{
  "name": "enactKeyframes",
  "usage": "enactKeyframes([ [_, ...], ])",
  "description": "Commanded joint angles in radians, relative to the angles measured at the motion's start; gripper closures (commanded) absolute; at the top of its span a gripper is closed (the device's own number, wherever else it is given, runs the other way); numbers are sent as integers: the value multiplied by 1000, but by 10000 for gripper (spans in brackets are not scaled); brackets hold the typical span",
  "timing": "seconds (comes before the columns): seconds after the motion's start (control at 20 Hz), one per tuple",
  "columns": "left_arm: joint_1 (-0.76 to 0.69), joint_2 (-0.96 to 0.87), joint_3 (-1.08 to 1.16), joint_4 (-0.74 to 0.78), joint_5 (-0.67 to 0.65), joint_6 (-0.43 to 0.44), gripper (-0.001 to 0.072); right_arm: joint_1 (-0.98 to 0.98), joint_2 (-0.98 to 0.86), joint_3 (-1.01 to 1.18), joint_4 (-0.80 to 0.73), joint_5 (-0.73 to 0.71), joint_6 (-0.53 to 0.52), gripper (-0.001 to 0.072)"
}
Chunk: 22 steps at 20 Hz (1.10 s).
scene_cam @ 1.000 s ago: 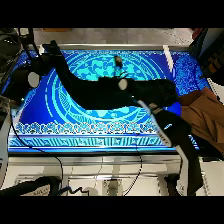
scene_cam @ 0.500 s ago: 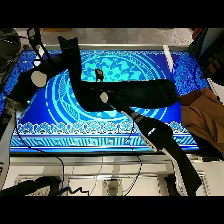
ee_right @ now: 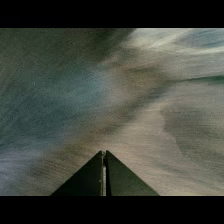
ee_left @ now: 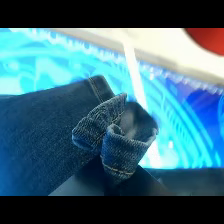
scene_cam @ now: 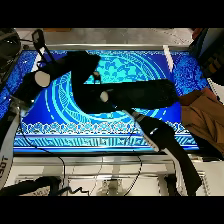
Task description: Fold the clothes and pants, and hang the long-sleeved shirts on hangers.
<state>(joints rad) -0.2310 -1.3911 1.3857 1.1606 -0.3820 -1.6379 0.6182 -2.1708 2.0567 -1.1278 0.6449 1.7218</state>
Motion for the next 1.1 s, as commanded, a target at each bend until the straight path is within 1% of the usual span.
enactKeyframes([
  [0.0,-18,-92,0,-10,-53,0,686,-153,100,1,-55,327,-128,685],
  [0.05,-29,-125,0,-21,-84,0,686,-208,142,1,-55,394,-186,685],
  [0.1,-45,-161,0,-42,-116,0,685,-262,181,1,-55,430,-210,685],
  [0.3,-121,-292,0,-173,-198,0,683,-449,306,0,-45,448,-213,685],
  [0.35,-136,-311,0,-229,-240,1,637,-482,330,-4,-32,453,-213,685],
  [0.4,-145,-315,0,-251,-285,3,407,-510,352,-4,-26,468,-213,685],
  [0.45,-149,-312,0,-249,-323,19,109,-529,368,-4,-28,483,-214,684],
  [0.5,-148,-304,0,-249,-370,56,8,-546,382,-4,-29,499,-214,685],
  [0.6,-115,-270,0,-242,-473,149,10,-565,394,-4,-31,522,-216,685],
  [0.7,-46,-218,0,-152,-523,153,11,-571,395,-4,-41,534,-217,684],
  [0.75,4,-194,0,-89,-524,151,11,-570,395,-5,-51,535,-217,685],
  [0.8,59,-178,0,-57,-524,150,12,-568,395,-5,-52,534,-217,685],
  [0.95,243,-169,0,-54,-569,151,11,-568,395,-5,-53,534,-217,684],
  [1.05,338,-187,-1,-54,-611,170,11,-568,395,-5,-54,535,-217,684],
])
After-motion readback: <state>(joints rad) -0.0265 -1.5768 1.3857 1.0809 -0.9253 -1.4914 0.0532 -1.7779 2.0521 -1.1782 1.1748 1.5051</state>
